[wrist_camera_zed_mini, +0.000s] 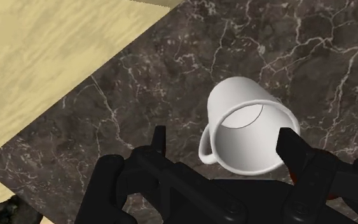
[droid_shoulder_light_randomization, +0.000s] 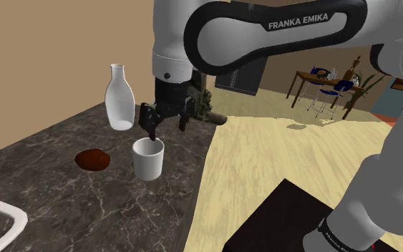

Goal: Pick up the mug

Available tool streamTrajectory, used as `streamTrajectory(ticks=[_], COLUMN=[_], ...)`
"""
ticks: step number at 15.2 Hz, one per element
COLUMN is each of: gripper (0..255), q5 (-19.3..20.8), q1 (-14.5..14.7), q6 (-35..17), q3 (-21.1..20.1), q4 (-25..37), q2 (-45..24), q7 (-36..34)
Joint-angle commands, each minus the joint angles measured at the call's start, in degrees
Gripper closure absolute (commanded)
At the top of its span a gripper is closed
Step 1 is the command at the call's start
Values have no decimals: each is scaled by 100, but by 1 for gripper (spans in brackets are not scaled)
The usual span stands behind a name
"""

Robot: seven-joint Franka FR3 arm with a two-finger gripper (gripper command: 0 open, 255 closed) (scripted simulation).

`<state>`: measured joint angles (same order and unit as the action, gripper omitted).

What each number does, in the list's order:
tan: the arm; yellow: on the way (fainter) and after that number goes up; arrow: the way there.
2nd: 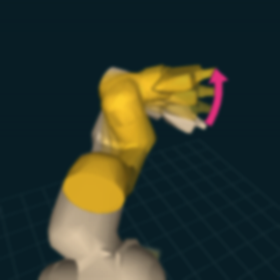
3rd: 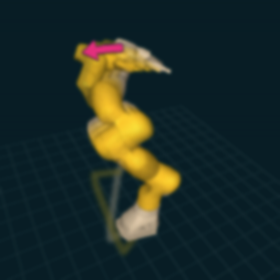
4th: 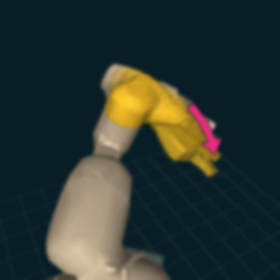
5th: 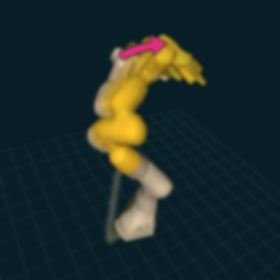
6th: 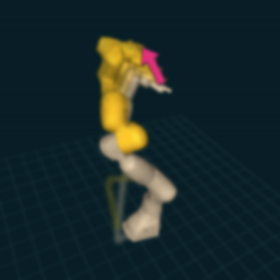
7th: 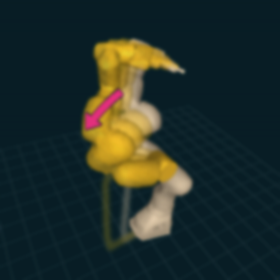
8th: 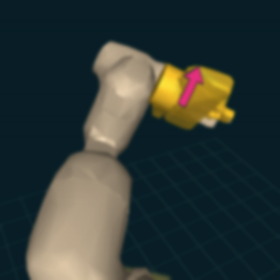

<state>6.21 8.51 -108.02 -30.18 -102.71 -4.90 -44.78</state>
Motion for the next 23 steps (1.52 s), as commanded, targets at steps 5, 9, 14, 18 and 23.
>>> streamTrajectory(ticks=[5, 9, 14, 18, 23], gripper=[0, 0, 0, 255, 255], q5=[841, 968, 1021, 1019, 1019], q1=[664, 787, 775, 769, 770], q6=[344, 212, -103, -110, -109], q3=[-86, -41, -14, -14, -14], q4=[1522, 1599, 1337, 1325, 1326], q2=[-1594, -1859, -1927, -1920, -1921], q7=[-855, -973, -1026, -1022, -1023])
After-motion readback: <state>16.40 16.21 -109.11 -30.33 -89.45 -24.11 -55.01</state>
